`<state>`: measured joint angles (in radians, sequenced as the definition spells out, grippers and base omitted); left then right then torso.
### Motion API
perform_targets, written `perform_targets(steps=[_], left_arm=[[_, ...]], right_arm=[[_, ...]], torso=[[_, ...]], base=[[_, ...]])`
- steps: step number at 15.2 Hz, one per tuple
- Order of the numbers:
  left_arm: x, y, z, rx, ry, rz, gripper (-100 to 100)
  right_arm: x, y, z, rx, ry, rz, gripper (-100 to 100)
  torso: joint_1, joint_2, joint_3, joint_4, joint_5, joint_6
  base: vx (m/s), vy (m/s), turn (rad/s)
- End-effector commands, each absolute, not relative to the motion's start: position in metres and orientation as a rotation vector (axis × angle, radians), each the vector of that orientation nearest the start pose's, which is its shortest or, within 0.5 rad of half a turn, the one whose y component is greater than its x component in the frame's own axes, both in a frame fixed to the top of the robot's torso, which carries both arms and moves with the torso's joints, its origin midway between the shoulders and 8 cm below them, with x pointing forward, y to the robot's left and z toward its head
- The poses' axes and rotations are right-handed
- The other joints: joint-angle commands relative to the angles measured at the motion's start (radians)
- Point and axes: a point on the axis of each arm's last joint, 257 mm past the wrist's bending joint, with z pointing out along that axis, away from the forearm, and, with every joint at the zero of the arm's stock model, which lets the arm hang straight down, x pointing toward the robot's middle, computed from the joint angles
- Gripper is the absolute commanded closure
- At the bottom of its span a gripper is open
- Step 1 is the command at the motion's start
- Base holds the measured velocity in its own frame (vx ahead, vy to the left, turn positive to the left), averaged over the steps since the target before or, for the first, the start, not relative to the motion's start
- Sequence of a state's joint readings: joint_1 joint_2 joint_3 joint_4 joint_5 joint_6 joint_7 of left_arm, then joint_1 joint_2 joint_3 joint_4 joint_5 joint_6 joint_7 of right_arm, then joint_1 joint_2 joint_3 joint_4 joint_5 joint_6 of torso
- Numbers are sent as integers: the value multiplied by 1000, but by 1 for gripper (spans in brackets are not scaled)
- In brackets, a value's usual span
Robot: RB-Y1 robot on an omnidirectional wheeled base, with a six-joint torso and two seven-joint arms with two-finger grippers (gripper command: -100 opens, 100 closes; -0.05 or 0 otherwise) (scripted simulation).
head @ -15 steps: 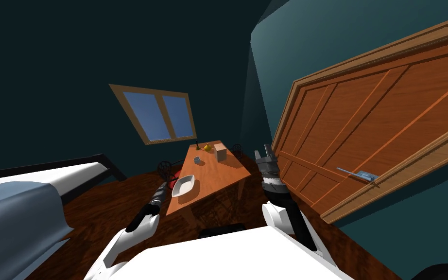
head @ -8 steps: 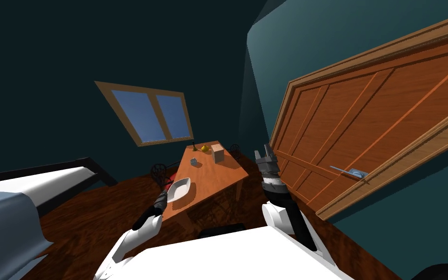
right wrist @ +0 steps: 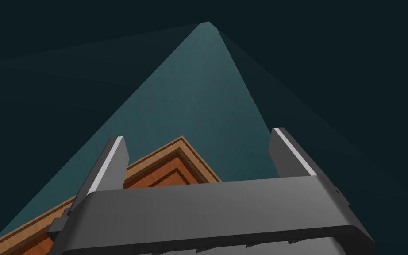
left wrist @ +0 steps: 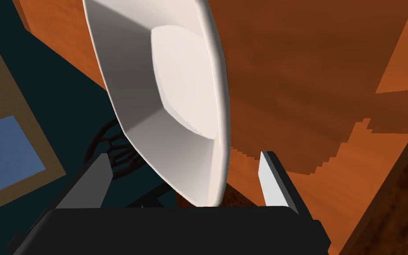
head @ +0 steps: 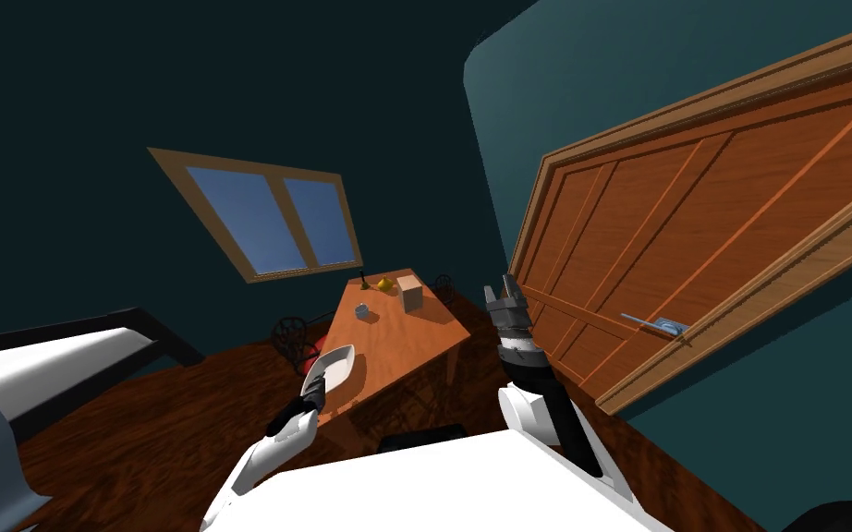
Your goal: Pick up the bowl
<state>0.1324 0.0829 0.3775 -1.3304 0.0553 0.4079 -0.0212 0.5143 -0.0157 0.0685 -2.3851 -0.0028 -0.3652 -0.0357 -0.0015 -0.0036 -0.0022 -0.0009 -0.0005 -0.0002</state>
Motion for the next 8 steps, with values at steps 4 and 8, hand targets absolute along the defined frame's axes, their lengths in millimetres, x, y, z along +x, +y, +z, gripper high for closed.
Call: perform_targets(steps=[4, 8], left_arm=[[370, 446, -489, -1938, 1325, -495, -100], [367, 446, -489, -1945, 1327, -488, 100]], right_arm=[[347, -256, 40, 707, 646, 1392, 0], [347, -256, 40, 707, 646, 1392, 0]], torso=[[4, 0, 0, 0, 1, 0], [2, 2, 2, 2, -1, 1]], base=[[53, 34, 23], [14, 9, 3]])
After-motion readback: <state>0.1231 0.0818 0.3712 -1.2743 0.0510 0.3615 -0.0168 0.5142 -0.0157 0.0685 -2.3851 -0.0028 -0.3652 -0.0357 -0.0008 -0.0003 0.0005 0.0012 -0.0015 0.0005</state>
